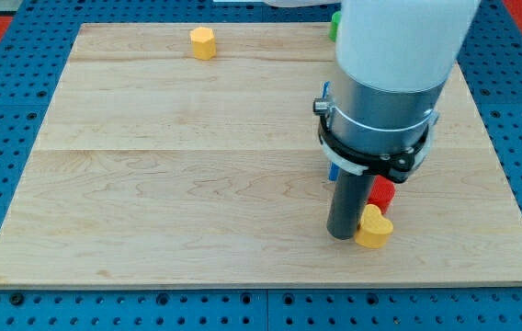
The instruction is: Slide the yellow hexagon to the center
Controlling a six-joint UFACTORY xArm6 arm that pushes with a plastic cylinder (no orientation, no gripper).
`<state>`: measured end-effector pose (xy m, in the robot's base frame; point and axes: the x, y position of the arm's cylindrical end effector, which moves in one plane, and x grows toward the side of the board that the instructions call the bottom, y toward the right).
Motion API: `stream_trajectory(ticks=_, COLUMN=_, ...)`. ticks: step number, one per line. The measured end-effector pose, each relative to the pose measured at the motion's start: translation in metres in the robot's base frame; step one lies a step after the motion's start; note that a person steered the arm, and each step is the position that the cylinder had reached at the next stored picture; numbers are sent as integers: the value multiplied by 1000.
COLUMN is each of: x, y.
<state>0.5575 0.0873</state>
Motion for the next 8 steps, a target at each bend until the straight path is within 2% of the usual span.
stream_trajectory(ticks=1, x=-3, y=-9)
stream_trajectory(ticks=2, x=-30, y=-66)
stream_trajectory(ticks=3, x=-78, y=-80)
stream_trajectory(ticks=8, x=-328, y=-79)
